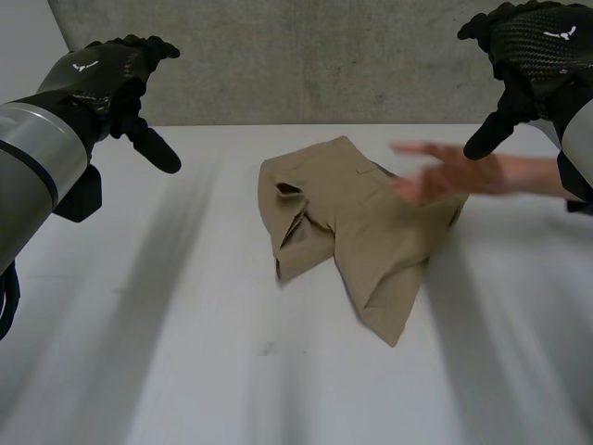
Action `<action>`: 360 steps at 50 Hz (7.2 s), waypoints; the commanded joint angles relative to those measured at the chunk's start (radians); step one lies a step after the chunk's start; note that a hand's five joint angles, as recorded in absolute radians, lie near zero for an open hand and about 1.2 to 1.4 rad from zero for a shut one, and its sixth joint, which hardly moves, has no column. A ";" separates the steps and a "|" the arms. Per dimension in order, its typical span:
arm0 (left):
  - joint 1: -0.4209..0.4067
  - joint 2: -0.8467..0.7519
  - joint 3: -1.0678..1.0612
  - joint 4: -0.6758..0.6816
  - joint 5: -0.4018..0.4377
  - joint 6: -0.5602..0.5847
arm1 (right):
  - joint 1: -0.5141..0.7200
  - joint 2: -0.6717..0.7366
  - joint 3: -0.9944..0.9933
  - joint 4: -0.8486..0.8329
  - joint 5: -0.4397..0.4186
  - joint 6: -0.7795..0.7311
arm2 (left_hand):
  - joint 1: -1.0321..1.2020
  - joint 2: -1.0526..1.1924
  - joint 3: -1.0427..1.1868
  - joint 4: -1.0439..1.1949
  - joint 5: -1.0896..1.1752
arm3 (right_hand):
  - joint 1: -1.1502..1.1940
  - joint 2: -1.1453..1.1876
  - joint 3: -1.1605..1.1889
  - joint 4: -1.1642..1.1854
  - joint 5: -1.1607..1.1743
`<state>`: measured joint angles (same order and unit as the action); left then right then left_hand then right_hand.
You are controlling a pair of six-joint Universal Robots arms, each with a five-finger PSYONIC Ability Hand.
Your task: Fold the shorts.
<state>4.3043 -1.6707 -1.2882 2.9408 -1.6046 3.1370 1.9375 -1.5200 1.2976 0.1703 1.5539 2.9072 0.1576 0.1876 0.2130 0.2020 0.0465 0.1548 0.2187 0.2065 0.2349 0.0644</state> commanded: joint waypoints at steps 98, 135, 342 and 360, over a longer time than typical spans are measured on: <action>-0.492 -0.936 0.461 0.271 -0.202 -0.221 | -0.173 0.635 0.020 -0.393 -0.414 -0.494 | 0.995 0.965 0.939 0.950 0.931 | 1.242 1.178 1.190 1.161 1.157; -0.147 -0.353 -0.100 0.158 0.074 0.391 | 0.149 0.398 0.092 -0.149 -0.189 -0.098 | 0.629 0.599 0.574 0.585 0.566 | 1.242 1.178 1.190 1.161 1.157; -0.258 -0.098 -0.605 0.046 -0.146 0.330 | -0.018 0.250 0.485 -0.023 -0.069 -0.513 | 1.073 1.043 1.017 1.028 1.009 | 1.242 1.178 1.190 1.161 1.157; -0.146 -0.319 -0.048 0.021 -0.046 0.419 | -0.015 0.250 0.509 -0.089 -0.103 -0.503 | 0.062 0.032 0.006 0.017 -0.002 | 1.242 1.178 1.190 1.161 1.157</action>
<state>4.1161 -1.7981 -1.5463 2.8929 -1.7275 3.5445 1.9221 -1.2704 1.7970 0.0991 1.4527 2.4023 0.2484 0.2341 0.2449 0.2361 0.0577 0.9635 1.1799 1.1890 1.1916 0.9814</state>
